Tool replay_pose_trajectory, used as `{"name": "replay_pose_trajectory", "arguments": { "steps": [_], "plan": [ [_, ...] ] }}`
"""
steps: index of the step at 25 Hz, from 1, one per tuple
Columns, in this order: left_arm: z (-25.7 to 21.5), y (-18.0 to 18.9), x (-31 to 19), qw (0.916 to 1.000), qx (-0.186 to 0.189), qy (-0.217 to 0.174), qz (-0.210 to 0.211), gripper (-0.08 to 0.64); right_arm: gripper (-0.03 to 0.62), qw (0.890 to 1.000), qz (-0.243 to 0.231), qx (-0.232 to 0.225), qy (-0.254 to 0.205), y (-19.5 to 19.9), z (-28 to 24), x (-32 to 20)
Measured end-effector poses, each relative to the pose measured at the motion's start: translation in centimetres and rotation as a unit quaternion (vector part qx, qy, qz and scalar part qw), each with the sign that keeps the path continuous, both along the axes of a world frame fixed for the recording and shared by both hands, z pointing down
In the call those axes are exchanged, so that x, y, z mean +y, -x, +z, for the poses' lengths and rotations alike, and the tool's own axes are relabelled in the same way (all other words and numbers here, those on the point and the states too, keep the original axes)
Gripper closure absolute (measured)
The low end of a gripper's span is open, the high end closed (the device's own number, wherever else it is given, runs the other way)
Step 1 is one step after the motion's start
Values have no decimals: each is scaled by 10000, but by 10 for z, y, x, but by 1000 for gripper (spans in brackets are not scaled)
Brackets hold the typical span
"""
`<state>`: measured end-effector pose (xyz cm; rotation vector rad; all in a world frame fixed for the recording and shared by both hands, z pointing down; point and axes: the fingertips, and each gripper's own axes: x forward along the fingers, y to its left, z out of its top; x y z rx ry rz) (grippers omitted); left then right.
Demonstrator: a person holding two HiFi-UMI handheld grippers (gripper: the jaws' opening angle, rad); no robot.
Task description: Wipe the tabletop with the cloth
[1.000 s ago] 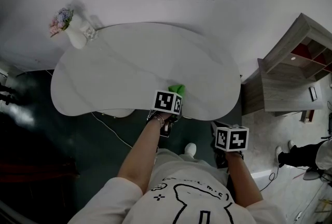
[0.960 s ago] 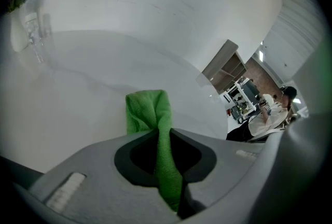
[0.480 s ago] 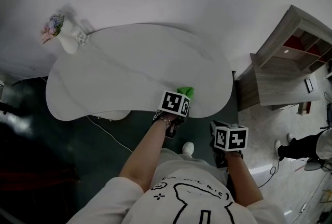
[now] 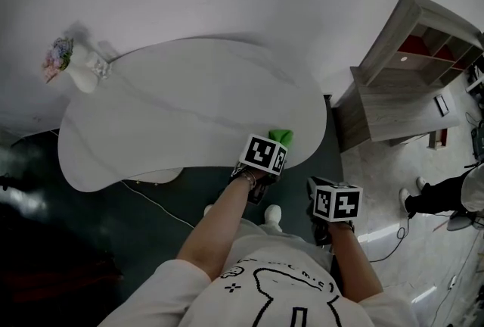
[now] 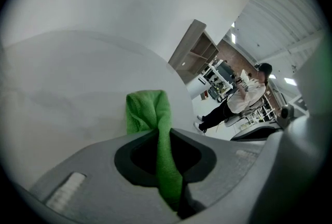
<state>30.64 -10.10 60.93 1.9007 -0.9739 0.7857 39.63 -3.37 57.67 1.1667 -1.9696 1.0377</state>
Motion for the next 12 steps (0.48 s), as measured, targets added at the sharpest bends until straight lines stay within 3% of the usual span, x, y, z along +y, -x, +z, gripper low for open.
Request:
{"name": "replay_pose_trajectory", "arguments": {
  "steps": [8,12],
  "plan": [
    [2,-30,0,9991,47,-45,415,506,597,9989,445,-7,126,-19,12,13],
    [1,-48,3,9975,253,-56,658,506,597,9982,579,-48,114,-19,11,16]
  ]
}}
